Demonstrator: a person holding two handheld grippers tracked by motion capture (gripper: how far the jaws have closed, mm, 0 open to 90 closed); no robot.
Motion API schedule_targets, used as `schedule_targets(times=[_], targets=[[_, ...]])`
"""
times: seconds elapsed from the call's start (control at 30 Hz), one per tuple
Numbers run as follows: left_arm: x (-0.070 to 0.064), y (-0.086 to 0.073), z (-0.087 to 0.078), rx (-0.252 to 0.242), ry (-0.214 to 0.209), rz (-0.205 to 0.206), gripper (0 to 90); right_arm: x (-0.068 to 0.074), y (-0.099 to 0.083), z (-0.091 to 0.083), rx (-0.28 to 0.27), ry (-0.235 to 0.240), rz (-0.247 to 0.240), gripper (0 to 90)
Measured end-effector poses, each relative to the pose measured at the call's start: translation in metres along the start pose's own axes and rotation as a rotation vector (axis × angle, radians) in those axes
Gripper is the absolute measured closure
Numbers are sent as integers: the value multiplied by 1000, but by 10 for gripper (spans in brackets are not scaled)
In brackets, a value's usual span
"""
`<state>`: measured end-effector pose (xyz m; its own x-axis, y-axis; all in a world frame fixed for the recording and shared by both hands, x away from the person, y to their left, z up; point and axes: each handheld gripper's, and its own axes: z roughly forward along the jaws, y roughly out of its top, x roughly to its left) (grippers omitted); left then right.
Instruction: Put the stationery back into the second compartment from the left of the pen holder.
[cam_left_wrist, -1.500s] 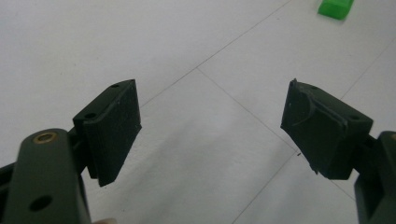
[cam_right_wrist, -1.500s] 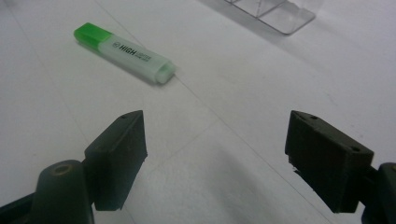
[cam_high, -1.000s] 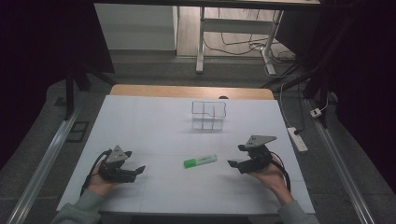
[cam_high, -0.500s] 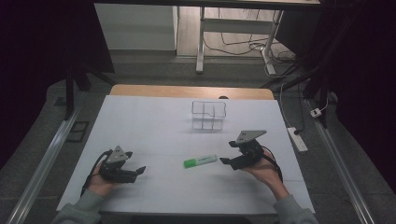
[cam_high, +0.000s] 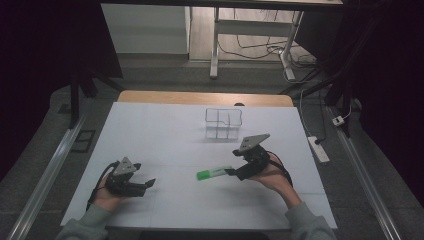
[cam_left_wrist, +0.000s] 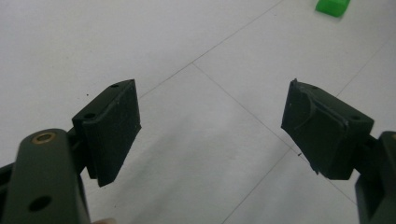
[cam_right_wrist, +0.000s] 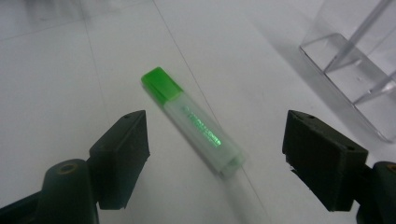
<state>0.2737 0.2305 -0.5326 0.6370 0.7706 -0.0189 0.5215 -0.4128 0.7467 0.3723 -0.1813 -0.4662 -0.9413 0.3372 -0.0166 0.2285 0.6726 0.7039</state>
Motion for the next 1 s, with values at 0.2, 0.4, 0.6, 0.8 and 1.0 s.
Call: schedule_targets(times=[0.2, 0.4, 0.6, 0.8, 1.0], targets=[[0, 1, 0, 1, -2, 7, 190, 0, 9, 11, 9, 46, -28, 219], [-2, 0, 0, 5, -2, 9, 190, 0, 16, 20, 30, 60, -52, 218], [-4, 1, 1, 14, -8, 17, 189, 3, 24, 27, 41, 74, -93, 221], [-2, 1, 2, 11, -12, 7, 189, 5, 32, 34, 59, 96, -118, 234], [-3, 1, 1, 14, -7, 4, 188, 9, 41, 42, 75, 129, -154, 234]])
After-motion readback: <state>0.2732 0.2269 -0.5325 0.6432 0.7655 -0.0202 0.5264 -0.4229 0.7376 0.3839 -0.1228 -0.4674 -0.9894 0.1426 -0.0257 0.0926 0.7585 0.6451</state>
